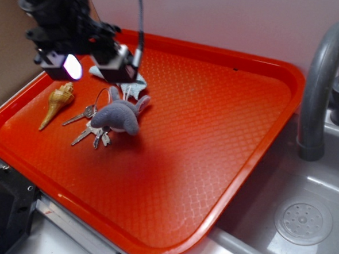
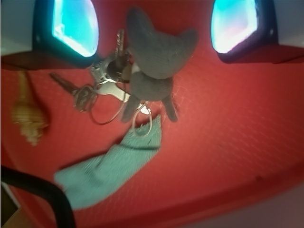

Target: Grab the gray animal.

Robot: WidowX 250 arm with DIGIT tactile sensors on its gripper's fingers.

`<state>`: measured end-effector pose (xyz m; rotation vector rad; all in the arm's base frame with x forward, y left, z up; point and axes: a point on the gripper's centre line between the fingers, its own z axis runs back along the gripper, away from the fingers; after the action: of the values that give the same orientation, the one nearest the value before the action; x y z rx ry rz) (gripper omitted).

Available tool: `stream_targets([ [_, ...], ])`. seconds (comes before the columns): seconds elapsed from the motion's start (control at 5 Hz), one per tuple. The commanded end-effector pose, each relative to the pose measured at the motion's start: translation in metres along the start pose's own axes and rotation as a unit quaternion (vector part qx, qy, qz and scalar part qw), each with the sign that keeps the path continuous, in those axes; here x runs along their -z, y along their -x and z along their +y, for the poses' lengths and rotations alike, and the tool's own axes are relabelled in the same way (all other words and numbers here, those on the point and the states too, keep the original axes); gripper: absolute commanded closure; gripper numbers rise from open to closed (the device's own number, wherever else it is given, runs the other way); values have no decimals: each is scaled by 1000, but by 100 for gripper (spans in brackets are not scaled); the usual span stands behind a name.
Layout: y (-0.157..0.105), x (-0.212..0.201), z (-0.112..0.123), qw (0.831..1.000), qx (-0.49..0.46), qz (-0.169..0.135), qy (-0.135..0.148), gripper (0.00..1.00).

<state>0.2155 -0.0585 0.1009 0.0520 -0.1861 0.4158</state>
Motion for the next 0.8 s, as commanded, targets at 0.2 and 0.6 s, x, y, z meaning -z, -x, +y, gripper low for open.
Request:
stream_targets([
  [0.2,0,47,-1,998,39,29,-32,0],
  [0.6,11,63,-6,996,60,50,-51,0],
])
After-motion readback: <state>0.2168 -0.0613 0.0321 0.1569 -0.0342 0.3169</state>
